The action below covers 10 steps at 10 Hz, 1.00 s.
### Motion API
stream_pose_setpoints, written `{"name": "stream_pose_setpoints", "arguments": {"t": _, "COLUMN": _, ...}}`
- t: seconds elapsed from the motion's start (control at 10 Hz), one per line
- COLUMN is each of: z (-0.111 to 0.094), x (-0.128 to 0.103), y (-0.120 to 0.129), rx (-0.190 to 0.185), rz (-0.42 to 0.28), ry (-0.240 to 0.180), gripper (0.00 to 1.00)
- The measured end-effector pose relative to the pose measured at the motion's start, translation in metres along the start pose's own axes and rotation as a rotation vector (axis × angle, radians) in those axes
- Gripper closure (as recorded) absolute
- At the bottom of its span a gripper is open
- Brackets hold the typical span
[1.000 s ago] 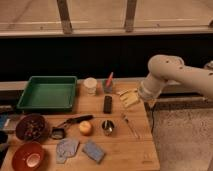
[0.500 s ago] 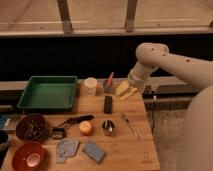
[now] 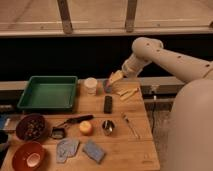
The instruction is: Place pepper in tray
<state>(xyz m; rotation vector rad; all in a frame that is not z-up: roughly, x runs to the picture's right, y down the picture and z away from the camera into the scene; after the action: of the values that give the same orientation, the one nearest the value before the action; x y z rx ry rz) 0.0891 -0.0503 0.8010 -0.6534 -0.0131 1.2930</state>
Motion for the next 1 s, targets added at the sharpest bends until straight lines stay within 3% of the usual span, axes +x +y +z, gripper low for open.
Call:
{"name": "stream_pose_setpoints", "arguments": {"t": 0.5, "z": -0.001, "x": -0.002, "y": 0.001, "rx": -0.003, "rz": 0.001, "ry": -0.011, "gripper": 0.2}}
{"name": "stream_pose_setpoints", "arguments": {"t": 0.7, "z": -0.003, "x": 0.009, "y": 0.005, "rx": 0.022, "rz": 0.009, "ry": -0.022, "gripper": 0.2}}
{"name": "stream_pose_setpoints", "arguments": {"t": 1.0, "z": 0.013, "x": 0.015, "y": 0.01, "rx": 0.036, "rz": 0.014, "ry": -0.043, "gripper": 0.2}}
